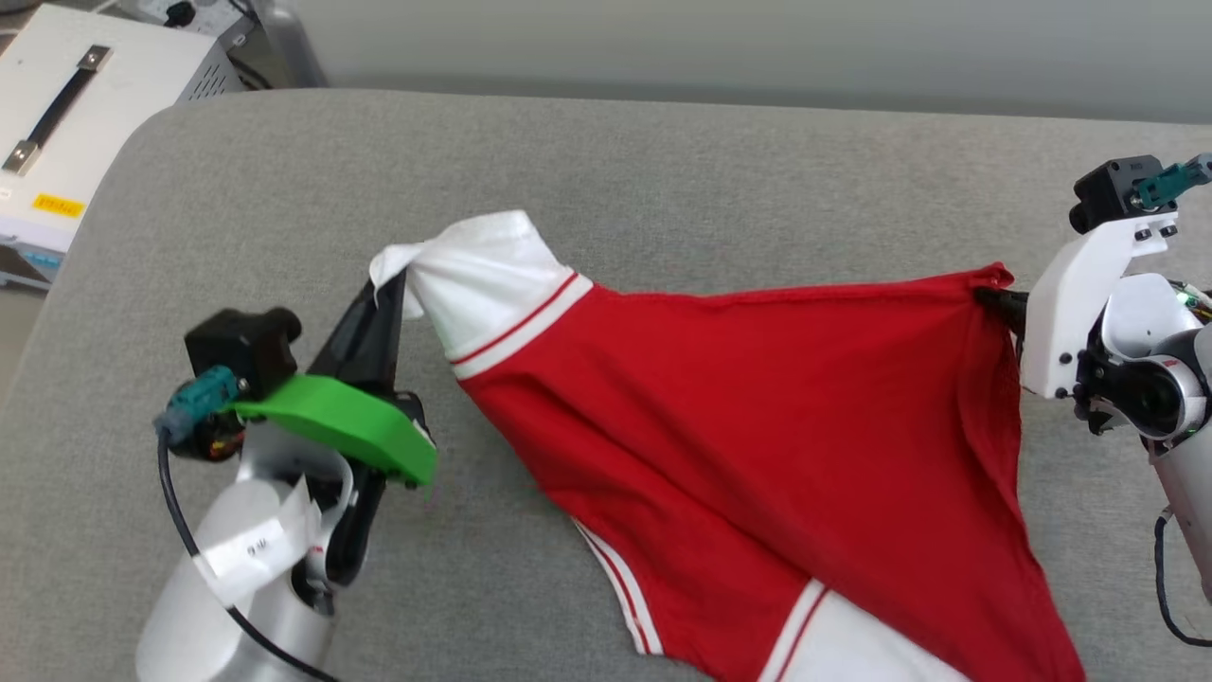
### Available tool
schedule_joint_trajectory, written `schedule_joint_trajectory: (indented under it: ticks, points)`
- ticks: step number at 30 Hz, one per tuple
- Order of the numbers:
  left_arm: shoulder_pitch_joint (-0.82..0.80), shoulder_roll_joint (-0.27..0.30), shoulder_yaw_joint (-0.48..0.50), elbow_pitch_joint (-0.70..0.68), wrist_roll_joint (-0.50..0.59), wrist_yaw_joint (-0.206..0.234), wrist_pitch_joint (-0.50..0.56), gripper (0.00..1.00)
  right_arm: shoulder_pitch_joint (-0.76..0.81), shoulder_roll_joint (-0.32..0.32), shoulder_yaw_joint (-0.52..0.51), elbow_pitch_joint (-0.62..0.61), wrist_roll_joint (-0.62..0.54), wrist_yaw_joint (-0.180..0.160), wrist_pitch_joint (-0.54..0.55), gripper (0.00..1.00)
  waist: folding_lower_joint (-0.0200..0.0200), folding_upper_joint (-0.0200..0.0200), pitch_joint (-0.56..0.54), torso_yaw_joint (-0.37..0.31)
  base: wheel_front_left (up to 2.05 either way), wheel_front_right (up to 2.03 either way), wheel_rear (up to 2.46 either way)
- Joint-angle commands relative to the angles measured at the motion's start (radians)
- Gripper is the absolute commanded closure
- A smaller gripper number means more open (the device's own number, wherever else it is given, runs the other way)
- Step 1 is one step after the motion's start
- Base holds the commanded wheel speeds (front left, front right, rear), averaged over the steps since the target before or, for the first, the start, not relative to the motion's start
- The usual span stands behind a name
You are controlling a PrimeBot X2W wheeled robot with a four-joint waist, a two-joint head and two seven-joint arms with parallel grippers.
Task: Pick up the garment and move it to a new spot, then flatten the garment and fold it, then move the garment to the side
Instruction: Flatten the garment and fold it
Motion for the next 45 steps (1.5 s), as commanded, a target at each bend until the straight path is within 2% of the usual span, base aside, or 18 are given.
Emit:
schedule_joint_trajectory:
  ticks: [1, 6, 12, 22, 29, 36, 45]
  points:
    - [-0.053, 0.012, 0.009, 0.015, 0.002, -0.010, 0.009, 1.00, -0.026, 0.013, -0.012, 0.007, -0.015, 0.000, -0.020, 1.00, -0.0001, 0.0000, -0.045, -0.048, 0.00, 0.00, 0.00]
    - [-0.244, 0.032, 0.008, 0.144, -0.004, -0.052, 0.049, 1.00, -0.095, 0.052, -0.053, 0.048, -0.078, 0.000, -0.084, 1.00, -0.0001, 0.0000, -0.049, -0.075, 0.00, 0.00, 0.00]
    - [-0.521, 0.042, 0.004, 0.342, 0.013, -0.083, 0.045, 1.00, -0.255, 0.101, -0.100, 0.115, -0.158, 0.000, -0.156, 1.00, -0.0001, 0.0000, 0.005, -0.108, 0.00, 0.00, 0.00]
    - [-0.987, 0.086, -0.030, 0.616, 0.094, -0.108, -0.006, 1.00, -0.612, 0.138, -0.184, 0.255, -0.299, 0.000, -0.318, 1.00, -0.0001, 0.0000, 0.157, -0.132, 0.00, 0.00, 0.00]
    - [-1.256, 0.094, -0.075, 0.739, 0.149, -0.118, -0.024, 1.00, -0.845, 0.134, -0.186, 0.346, -0.393, 0.000, -0.404, 1.00, -0.0001, 0.0000, 0.293, -0.127, 0.00, 0.00, 0.00]
    - [-1.385, 0.088, -0.069, 0.859, 0.143, -0.114, -0.051, 1.00, -0.976, 0.172, -0.181, 0.451, -0.424, 0.000, -0.506, 1.00, -0.0001, 0.0000, 0.384, -0.137, 0.00, 0.00, 0.00]
    - [-1.367, 0.063, -0.050, 0.990, 0.084, -0.124, -0.101, 1.00, -0.998, 0.207, -0.112, 0.572, -0.385, 0.000, -0.576, 1.00, -0.0001, 0.0000, 0.454, -0.130, 0.00, 0.00, 0.00]
